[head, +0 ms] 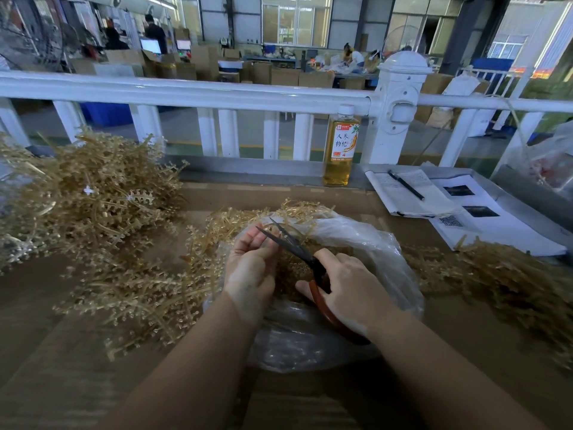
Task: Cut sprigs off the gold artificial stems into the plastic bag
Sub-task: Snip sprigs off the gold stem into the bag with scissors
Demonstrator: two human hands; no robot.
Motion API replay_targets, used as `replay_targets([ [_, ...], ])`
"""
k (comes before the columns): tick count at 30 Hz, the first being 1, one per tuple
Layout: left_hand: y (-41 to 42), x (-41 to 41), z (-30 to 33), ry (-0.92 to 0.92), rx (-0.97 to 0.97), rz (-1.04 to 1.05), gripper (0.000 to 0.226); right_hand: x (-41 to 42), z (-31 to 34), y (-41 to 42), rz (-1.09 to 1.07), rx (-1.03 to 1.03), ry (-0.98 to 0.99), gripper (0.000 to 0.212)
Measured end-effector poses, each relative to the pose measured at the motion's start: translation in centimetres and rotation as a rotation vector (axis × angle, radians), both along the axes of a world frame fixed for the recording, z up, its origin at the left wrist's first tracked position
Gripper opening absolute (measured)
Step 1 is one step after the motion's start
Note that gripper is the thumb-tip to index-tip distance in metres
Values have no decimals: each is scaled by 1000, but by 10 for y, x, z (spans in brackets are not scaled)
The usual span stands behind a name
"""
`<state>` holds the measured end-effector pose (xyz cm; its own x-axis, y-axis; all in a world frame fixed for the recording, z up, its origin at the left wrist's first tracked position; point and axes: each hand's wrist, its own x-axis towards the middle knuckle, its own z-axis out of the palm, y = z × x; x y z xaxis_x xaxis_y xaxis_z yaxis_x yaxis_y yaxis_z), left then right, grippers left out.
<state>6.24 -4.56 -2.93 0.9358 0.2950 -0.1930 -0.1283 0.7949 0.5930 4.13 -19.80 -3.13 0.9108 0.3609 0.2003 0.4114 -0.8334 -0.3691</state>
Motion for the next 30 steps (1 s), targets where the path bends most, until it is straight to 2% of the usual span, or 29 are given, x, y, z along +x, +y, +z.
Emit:
replay_targets([
  [7,-3,-3,-3,-2,137,-17,42,2,2,1,5,11,8,48],
  [13,-4,-5,-4,-11,149,-12,39,4,0,0,10,21,8,50],
  [21,-6,-4,-7,-60,138,10,41,4,-3,1,4,10,-65,41],
  [30,-8,-1,-7,-30,159,43,43,3,-5,-1,10,-41,-125,44],
])
